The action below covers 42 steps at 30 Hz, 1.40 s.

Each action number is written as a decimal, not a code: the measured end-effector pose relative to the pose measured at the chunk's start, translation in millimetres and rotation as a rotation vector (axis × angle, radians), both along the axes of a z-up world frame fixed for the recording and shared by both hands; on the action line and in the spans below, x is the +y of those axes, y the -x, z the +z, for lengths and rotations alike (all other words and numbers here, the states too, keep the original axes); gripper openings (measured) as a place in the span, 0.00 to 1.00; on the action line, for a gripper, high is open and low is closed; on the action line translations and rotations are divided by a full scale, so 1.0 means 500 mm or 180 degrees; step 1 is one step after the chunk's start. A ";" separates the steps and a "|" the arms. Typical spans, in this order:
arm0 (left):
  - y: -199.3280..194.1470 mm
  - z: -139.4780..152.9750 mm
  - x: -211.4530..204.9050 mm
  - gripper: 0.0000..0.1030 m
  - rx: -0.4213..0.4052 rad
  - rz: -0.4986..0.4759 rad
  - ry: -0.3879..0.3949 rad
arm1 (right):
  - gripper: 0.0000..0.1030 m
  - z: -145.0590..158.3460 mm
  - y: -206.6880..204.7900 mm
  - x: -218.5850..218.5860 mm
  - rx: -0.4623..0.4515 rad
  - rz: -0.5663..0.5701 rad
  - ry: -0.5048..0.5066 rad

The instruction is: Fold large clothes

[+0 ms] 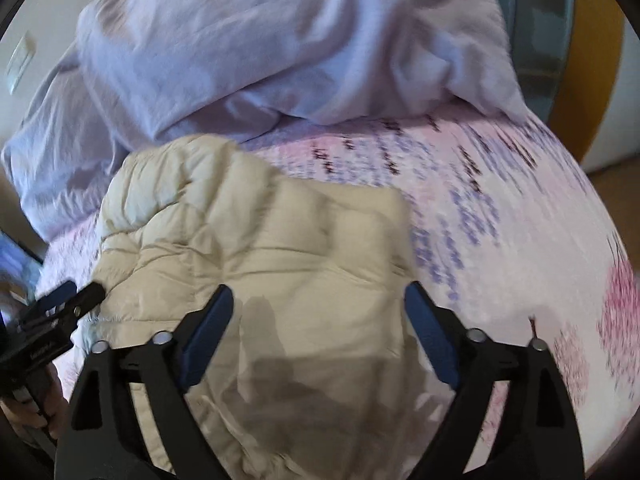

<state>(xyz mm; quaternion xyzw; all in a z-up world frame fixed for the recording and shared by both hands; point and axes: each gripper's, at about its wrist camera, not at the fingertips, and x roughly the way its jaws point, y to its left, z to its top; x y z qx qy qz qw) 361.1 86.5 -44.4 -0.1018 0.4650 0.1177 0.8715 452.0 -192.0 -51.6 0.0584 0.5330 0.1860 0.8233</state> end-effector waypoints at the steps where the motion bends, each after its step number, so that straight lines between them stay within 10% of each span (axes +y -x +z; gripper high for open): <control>1: 0.006 0.004 0.002 0.89 0.0002 -0.0009 0.0005 | 0.88 -0.005 -0.004 -0.017 0.0137 -0.0050 -0.0090; 7: 0.033 0.017 0.006 0.89 0.0028 -0.0050 0.0052 | 0.88 -0.045 -0.015 -0.061 0.0713 -0.0152 -0.0427; 30: 0.059 0.020 0.013 0.89 0.0131 -0.0058 0.0290 | 0.98 -0.133 -0.009 -0.055 0.1458 -0.0112 -0.1095; 37: 0.049 0.000 0.058 0.89 0.0189 -0.0029 0.0853 | 0.50 -0.129 0.000 -0.033 0.1450 0.0005 -0.1363; 42: 0.039 -0.028 0.095 0.88 0.0239 0.0057 0.1326 | 0.38 -0.118 -0.001 -0.026 0.1369 0.0059 -0.1349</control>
